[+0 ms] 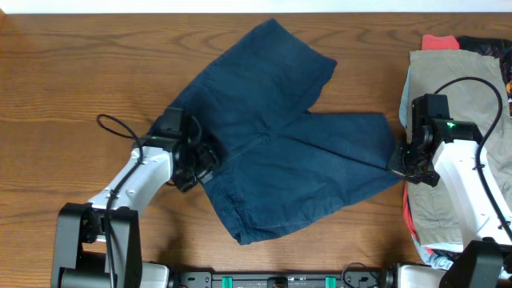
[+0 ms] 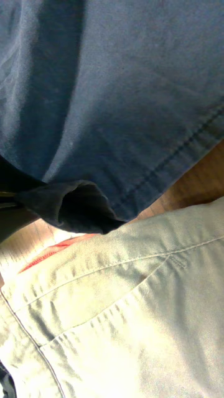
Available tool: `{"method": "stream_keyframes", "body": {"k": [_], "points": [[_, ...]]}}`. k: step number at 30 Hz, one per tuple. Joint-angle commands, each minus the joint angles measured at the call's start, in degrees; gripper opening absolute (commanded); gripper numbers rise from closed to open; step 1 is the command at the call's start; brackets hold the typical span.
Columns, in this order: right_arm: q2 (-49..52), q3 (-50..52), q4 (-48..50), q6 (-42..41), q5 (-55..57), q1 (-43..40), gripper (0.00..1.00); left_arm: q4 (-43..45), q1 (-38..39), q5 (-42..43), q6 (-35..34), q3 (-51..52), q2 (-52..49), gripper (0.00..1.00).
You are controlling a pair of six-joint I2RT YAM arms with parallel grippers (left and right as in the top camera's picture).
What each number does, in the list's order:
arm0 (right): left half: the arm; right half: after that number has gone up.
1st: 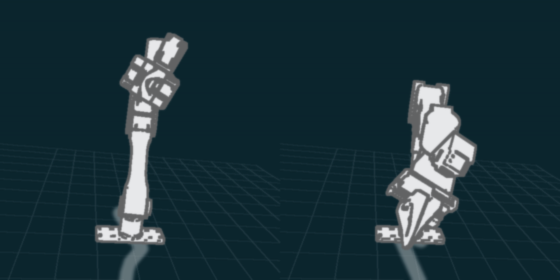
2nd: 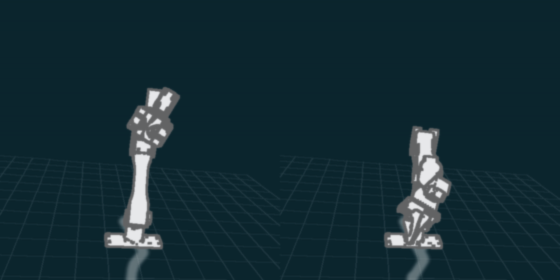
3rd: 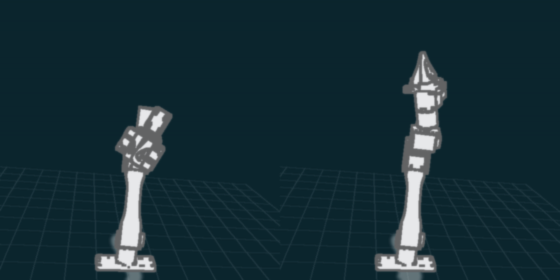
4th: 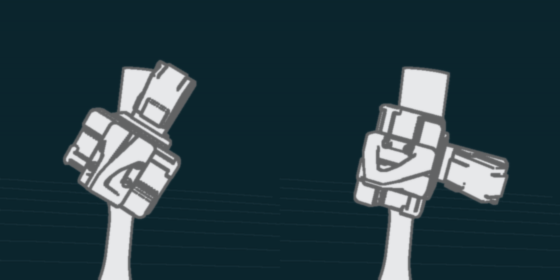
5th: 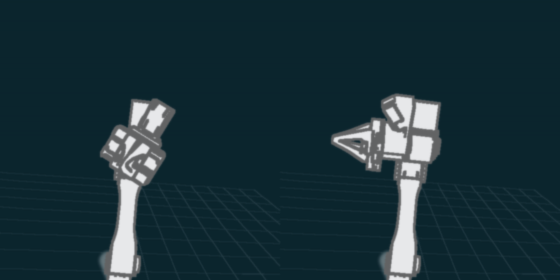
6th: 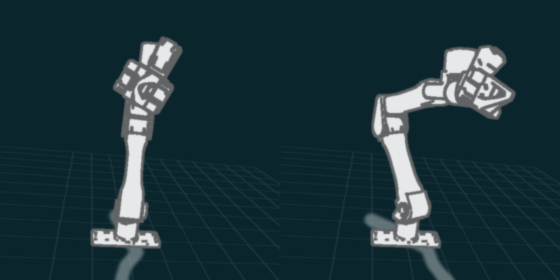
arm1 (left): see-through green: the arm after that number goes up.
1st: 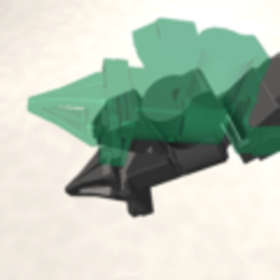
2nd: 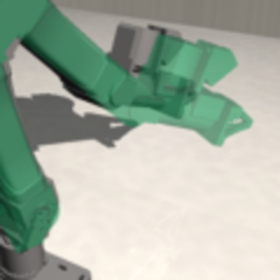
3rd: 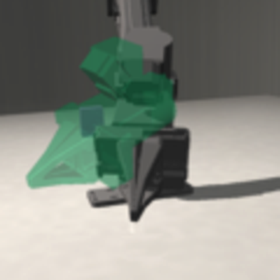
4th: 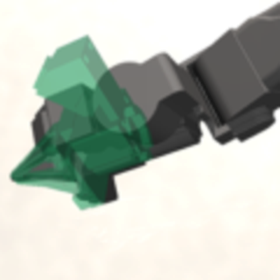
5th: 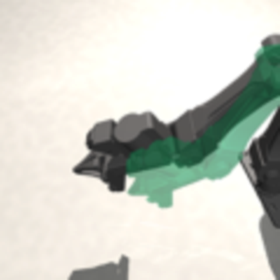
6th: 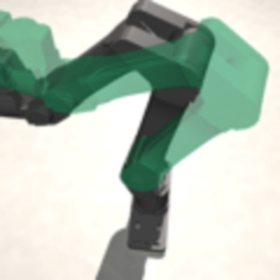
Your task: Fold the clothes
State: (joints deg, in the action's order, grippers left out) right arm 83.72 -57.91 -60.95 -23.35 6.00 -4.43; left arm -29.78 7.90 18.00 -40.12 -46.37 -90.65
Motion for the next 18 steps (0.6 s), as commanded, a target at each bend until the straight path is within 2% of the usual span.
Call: {"method": "stream_keyframes", "body": {"k": [1,4,6,10,11,15,18], "points": [[-0.7,-0.4,-0.2,0.7,1.4,-0.4,0.01,1.5,-0.2,-2.2,0.6,0.2,-0.3,0.6],[-0.7,-0.4,-0.2,0.7,1.2,-0.4,0.01,1.6,-0.2,-2.3,0.6,0.3,-1.5,0.56],[-0.7,-0.4,-0.1,0.7,1.1,-0.4,0.01,1.9,-0.2,-2.4,0.6,0.3,-2.8,0.48],[-0.7,-0.4,0.0,0.7,0.5,-0.4,0.01,4.0,-0.2,-4.2,0.6,0.3,-6.5,0.19],[-0.7,-0.4,0.1,0.7,-0.3,-0.4,0.01,5.2,-0.2,-4.9,0.7,0.3,-7.4,0.08],[-0.7,-0.4,1.7,1.2,-5.2,-0.3,0.01,12.5,-1.7,-6.1,3.8,-0.2,-8.6,0.06],[-0.7,-0.4,3.1,1.3,-7.9,0.2,0.01,13.6,-3.8,-6.6,6.3,-3.7,-8.6,0.06]]}}
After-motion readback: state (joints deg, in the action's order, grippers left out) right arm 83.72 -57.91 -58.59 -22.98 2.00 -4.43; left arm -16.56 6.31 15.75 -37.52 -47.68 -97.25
